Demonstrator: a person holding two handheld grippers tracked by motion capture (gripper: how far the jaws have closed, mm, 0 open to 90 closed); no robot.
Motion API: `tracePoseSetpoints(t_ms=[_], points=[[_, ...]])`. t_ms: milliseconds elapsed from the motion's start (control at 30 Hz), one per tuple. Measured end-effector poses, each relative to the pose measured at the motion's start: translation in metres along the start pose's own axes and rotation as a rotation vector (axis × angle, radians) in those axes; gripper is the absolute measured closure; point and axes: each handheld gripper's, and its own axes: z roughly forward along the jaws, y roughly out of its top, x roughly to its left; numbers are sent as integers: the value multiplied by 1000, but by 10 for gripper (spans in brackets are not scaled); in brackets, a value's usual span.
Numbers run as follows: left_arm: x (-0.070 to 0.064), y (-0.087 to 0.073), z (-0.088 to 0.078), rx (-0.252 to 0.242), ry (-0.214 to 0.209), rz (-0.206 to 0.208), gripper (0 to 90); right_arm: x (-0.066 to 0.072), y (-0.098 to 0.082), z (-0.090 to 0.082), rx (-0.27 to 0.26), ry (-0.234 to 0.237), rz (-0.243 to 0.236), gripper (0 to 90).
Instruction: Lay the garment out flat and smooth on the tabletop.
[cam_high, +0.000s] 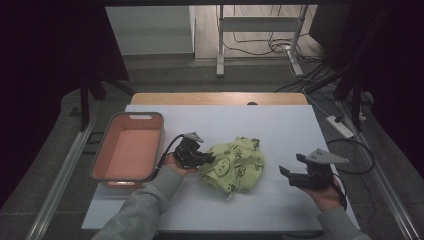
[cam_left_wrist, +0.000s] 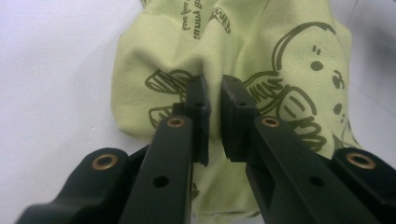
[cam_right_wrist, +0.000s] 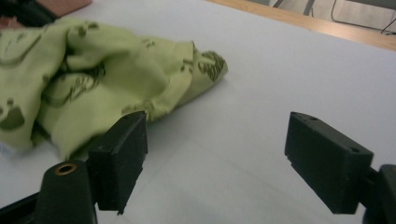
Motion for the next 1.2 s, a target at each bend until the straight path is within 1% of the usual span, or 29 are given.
tracePoseSetpoints(t_ms=[67,100,133,167,200,267,300,333,400,467,533,567,600,667,700,733,767,800,867,900,967,1000,1033,1067,1133,1200], points=[[-1,0,0,-2,1,3,826,-3,17,11,25,15,-4,242],[-1,0,0,-2,2,6,826,-4,34,25,50,32,-16,264],[-2,0,0,-3,3,8,826,-5,43,34,60,44,-22,273],[-2,0,0,-3,4,11,826,-5,43,34,60,44,-22,273],[-3,0,0,-3,3,14,827,-5,51,43,71,55,-26,279],[-3,0,1,-2,2,19,827,-5,66,64,103,64,-44,286],[-3,-1,0,-4,2,22,827,-6,77,87,150,89,-44,286],[-3,-1,0,-5,1,24,827,-6,77,87,150,89,-44,286],[-4,-1,-1,-8,-2,21,827,-6,83,109,198,112,-47,291],[-4,-1,-2,-9,-2,22,827,-5,85,131,249,145,-49,300],[-4,-2,-2,-10,-1,24,827,-4,83,149,317,168,-54,304],[-5,-2,-3,-12,0,24,827,-3,81,155,343,184,-49,309],[-5,-2,-3,-15,-1,23,827,1,77,163,382,213,-52,326],[-5,-3,-4,-16,2,22,827,5,74,164,402,232,-65,344],[-4,-3,-4,-16,2,22,827,5,74,164,402,232,-65,344],[-5,-3,-4,-15,3,22,827,9,71,164,423,240,-81,363],[-5,-3,-4,-15,4,21,827,11,70,163,427,237,-91,382],[-5,-4,-4,-15,5,22,827,11,70,163,427,237,-91,382],[-6,-4,-5,-13,9,25,827,11,66,162,433,248,-92,458],[-7,-4,-5,-12,12,28,827,12,64,162,438,249,-86,513],[-8,-4,-5,-9,16,32,828,13,59,163,453,244,-104,671],[-9,-4,-5,-9,19,35,828,14,56,162,451,246,-116,737],[-8,-4,-6,-9,19,35,827,15,54,159,430,250,-132,826],[-8,-4,-6,-10,20,35,827,15,54,159,430,250,-132,826],[-8,-4,-7,-14,23,33,827,16,54,155,398,243,-148,852],[-7,-4,-9,-23,27,33,828,16,57,148,357,223,-173,859]])
